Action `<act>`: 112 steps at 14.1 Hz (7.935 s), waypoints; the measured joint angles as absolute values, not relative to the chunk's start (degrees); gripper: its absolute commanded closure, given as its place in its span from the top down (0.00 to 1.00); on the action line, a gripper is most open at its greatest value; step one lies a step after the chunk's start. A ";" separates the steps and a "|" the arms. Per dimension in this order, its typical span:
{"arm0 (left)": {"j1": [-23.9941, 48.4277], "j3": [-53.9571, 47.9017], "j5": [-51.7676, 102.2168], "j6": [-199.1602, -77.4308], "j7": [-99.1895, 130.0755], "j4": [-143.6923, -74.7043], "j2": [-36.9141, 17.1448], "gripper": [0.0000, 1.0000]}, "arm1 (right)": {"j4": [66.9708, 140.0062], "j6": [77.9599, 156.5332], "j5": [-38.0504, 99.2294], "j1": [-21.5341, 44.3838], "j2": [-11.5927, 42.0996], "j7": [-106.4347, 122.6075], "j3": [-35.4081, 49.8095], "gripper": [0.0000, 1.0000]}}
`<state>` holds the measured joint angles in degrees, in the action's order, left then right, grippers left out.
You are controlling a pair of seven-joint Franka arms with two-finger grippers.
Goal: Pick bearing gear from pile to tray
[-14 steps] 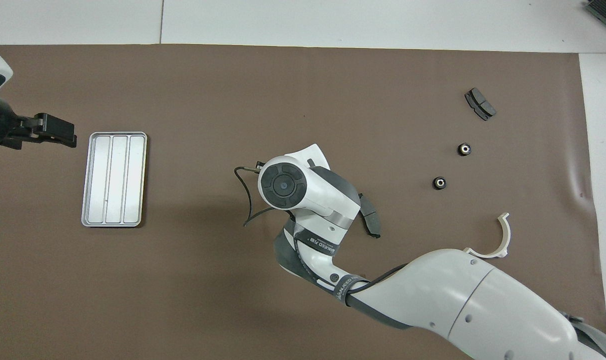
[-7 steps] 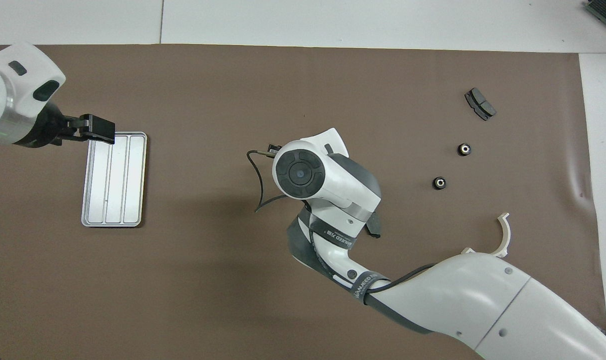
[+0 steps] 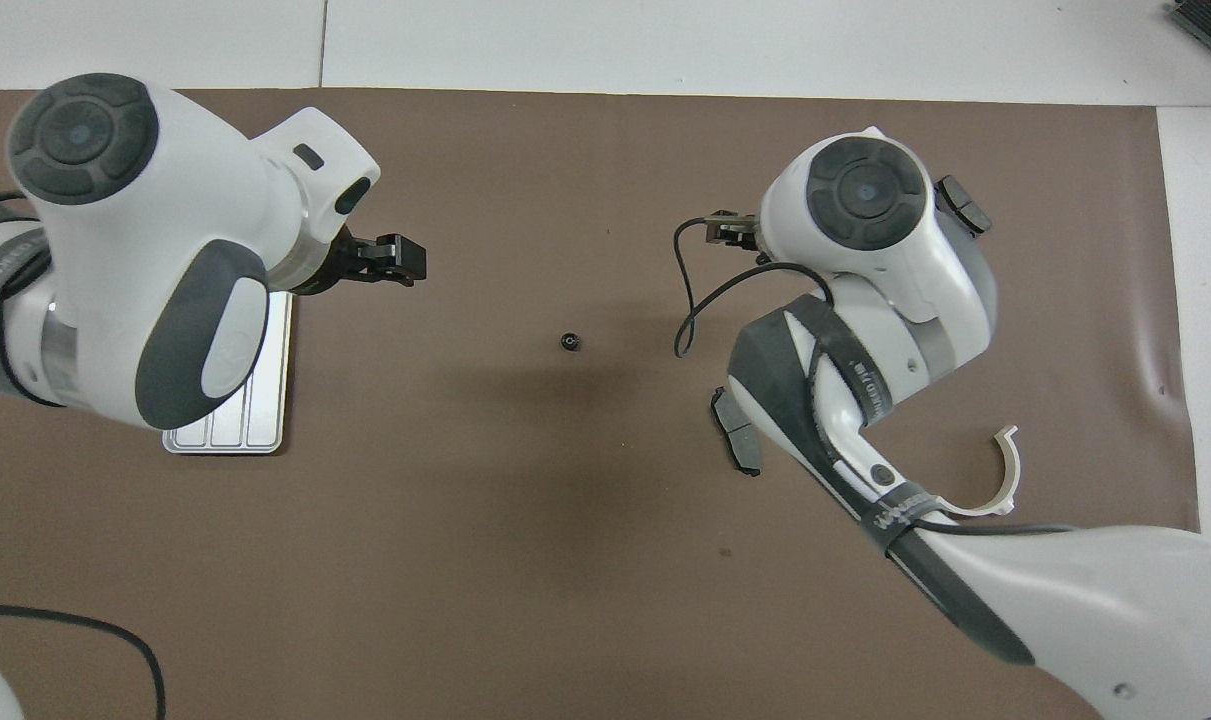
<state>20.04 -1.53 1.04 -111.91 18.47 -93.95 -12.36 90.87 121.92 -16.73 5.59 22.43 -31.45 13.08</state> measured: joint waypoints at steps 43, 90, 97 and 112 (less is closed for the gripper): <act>34.01 -0.60 -0.09 -128.16 32.24 -91.22 -33.23 0.00 | 106.29 133.29 13.14 6.45 22.03 14.95 -7.78 0.00; 30.30 -1.42 0.73 -129.60 30.40 -88.58 -30.71 1.00 | 99.70 122.61 -6.07 5.58 18.00 -11.11 7.20 1.00; 32.61 -1.43 0.61 -132.42 30.35 -88.75 -32.96 1.00 | 118.00 134.95 0.97 5.58 13.10 11.15 -0.61 1.00; 34.82 -1.37 0.09 -134.17 30.22 -92.84 -33.57 0.51 | 128.19 142.51 1.09 5.65 11.04 16.52 -1.70 0.69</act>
<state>34.82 -1.37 0.09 -134.17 30.22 -92.84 -33.57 128.19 142.51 1.09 5.65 11.04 16.52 -1.70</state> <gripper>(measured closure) 0.388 0.238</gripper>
